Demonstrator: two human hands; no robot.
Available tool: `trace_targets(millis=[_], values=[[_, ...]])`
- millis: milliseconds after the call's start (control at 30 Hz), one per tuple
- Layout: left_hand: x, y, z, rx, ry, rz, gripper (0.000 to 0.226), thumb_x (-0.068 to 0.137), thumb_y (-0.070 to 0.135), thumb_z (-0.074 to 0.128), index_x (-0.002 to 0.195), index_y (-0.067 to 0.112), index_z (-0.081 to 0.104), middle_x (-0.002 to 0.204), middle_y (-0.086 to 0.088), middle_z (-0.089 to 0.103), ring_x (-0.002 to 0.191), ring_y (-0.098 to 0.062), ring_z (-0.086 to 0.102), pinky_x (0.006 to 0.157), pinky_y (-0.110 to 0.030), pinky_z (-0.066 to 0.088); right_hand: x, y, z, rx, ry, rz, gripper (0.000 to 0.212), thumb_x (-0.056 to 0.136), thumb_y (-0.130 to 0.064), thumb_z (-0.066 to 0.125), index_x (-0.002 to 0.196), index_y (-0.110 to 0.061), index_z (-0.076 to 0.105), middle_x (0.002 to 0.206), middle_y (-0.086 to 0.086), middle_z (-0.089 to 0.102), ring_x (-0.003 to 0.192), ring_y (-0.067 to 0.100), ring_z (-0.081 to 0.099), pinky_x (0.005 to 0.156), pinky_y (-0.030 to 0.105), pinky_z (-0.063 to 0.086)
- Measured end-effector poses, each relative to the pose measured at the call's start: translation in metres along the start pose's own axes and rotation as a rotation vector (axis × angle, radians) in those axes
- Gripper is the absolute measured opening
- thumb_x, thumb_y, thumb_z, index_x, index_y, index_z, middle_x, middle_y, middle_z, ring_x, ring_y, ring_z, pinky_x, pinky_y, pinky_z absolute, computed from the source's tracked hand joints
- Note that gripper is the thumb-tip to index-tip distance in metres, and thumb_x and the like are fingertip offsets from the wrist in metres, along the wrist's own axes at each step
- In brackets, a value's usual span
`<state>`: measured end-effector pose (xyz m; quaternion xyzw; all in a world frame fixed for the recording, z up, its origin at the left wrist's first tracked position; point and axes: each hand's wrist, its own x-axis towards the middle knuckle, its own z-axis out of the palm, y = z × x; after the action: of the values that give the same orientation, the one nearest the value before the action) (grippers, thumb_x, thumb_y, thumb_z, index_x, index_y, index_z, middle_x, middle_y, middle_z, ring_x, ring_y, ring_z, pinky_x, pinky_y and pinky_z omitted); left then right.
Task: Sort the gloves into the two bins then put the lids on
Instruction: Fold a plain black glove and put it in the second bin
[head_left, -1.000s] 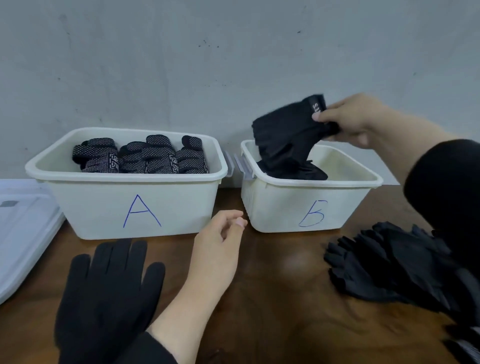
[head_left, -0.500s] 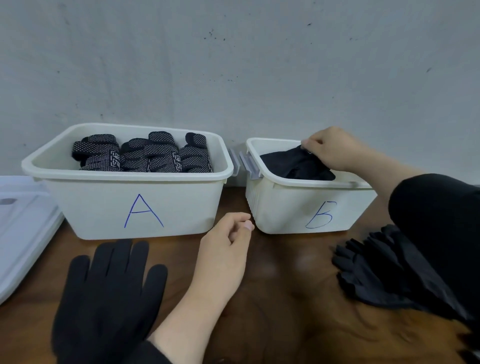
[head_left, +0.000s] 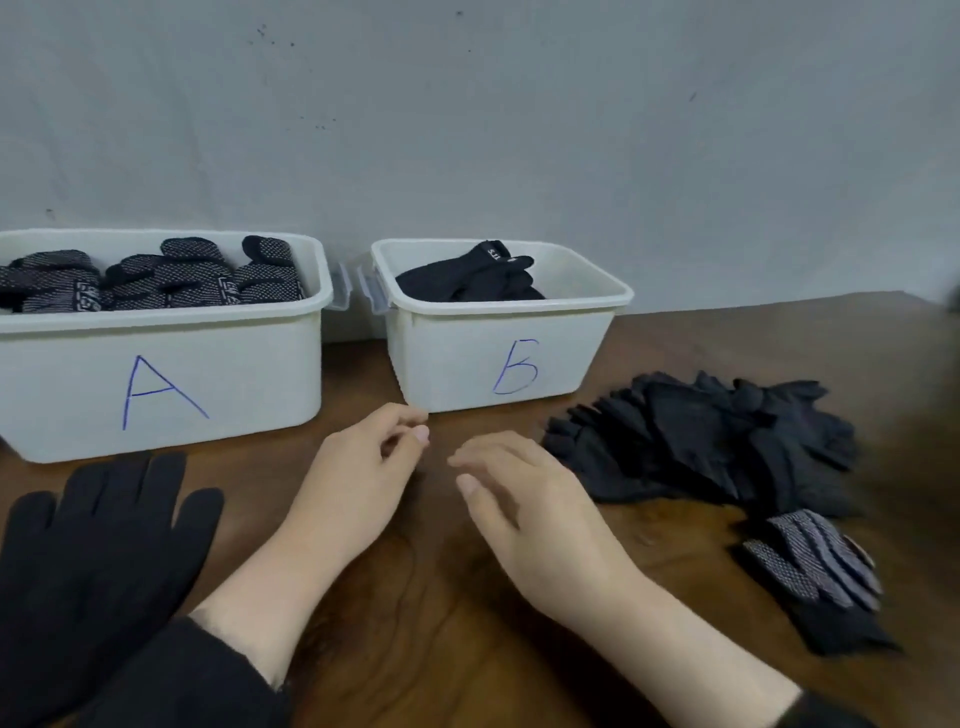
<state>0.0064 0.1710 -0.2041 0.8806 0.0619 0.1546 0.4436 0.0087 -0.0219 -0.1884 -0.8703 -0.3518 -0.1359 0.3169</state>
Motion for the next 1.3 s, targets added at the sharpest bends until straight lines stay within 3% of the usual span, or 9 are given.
trace_targets(millis=[200,400,567,667,767,900,1033,1133,1300], values=[[-0.023,0.023,0.027,0.089,-0.068,0.042,0.023,0.1,0.039,0.051,0.121,0.041,0.059,0.104,0.023,0.067,0.097,0.009,0.054,0.077,-0.005,0.034,-0.041,0.027,-0.014,-0.055,0.009,0.209,0.027,0.106,-0.033,0.046,0.124,-0.028,0.065,0.12,-0.02,0.059,0.111,-0.001,0.055,0.095,0.013,0.045],[-0.045,0.043,0.05,0.108,-0.04,0.032,0.025,0.102,0.036,0.047,0.123,0.038,0.059,0.109,0.016,0.069,0.105,-0.006,0.06,0.085,-0.022,0.043,-0.042,0.035,-0.015,0.069,0.14,0.31,0.027,0.107,-0.032,0.045,0.119,-0.023,0.068,0.111,-0.014,0.065,0.103,0.001,0.058,0.087,0.009,0.043],[-0.066,0.06,0.066,0.119,-0.077,0.069,0.028,0.102,0.036,0.047,0.128,0.037,0.057,0.111,0.018,0.066,0.104,-0.002,0.056,0.082,-0.019,0.04,-0.045,0.054,-0.029,-0.074,0.38,0.203,0.016,0.099,-0.022,0.057,0.109,-0.017,0.069,0.103,-0.006,0.065,0.096,0.012,0.058,0.087,0.034,0.05],[-0.073,0.06,0.066,0.114,-0.103,0.084,0.027,0.101,0.038,0.048,0.127,0.04,0.057,0.11,0.022,0.064,0.105,0.002,0.055,0.08,-0.012,0.037,-0.041,0.081,-0.045,-0.31,0.539,0.286,0.029,0.09,-0.024,0.066,0.118,-0.017,0.068,0.12,0.0,0.065,0.114,0.023,0.058,0.108,0.05,0.039],[-0.074,0.059,0.064,0.099,-0.099,0.07,0.025,0.101,0.039,0.049,0.124,0.042,0.057,0.107,0.024,0.063,0.102,0.005,0.054,0.079,-0.01,0.036,-0.044,0.109,-0.056,-0.415,0.376,0.441,0.049,0.094,-0.026,0.067,0.139,-0.009,0.056,0.143,0.009,0.054,0.137,0.026,0.045,0.122,0.05,0.023],[-0.073,0.06,0.064,0.105,-0.112,0.073,0.022,0.1,0.039,0.05,0.121,0.044,0.056,0.104,0.027,0.06,0.101,0.006,0.054,0.077,-0.008,0.036,-0.046,0.123,-0.056,-0.334,0.265,0.554,0.036,0.104,-0.024,0.053,0.134,-0.005,0.061,0.14,0.009,0.059,0.131,0.026,0.051,0.109,0.036,0.038],[-0.072,0.062,0.064,0.101,-0.117,0.064,0.025,0.1,0.039,0.05,0.124,0.041,0.057,0.106,0.027,0.059,0.1,0.006,0.054,0.081,-0.012,0.038,-0.045,0.117,-0.06,-0.202,0.454,0.531,0.032,0.107,-0.023,0.045,0.128,-0.011,0.066,0.124,0.005,0.069,0.117,0.025,0.062,0.103,0.038,0.047],[-0.072,0.062,0.064,0.054,-0.088,0.06,0.028,0.1,0.037,0.051,0.127,0.038,0.058,0.111,0.023,0.06,0.102,0.005,0.055,0.083,-0.012,0.039,-0.042,0.1,-0.061,-0.179,0.581,0.342,0.027,0.105,-0.016,0.05,0.124,-0.011,0.068,0.118,0.007,0.072,0.113,0.026,0.063,0.107,0.042,0.046],[-0.067,0.058,0.058,0.01,0.019,0.049,0.033,0.1,0.035,0.051,0.133,0.036,0.055,0.126,0.017,0.058,0.114,-0.002,0.054,0.092,-0.02,0.042,-0.039,0.073,-0.026,-0.301,0.228,0.039,0.027,0.1,-0.011,0.053,0.12,-0.012,0.071,0.116,0.005,0.073,0.108,0.021,0.065,0.111,0.037,0.041]])
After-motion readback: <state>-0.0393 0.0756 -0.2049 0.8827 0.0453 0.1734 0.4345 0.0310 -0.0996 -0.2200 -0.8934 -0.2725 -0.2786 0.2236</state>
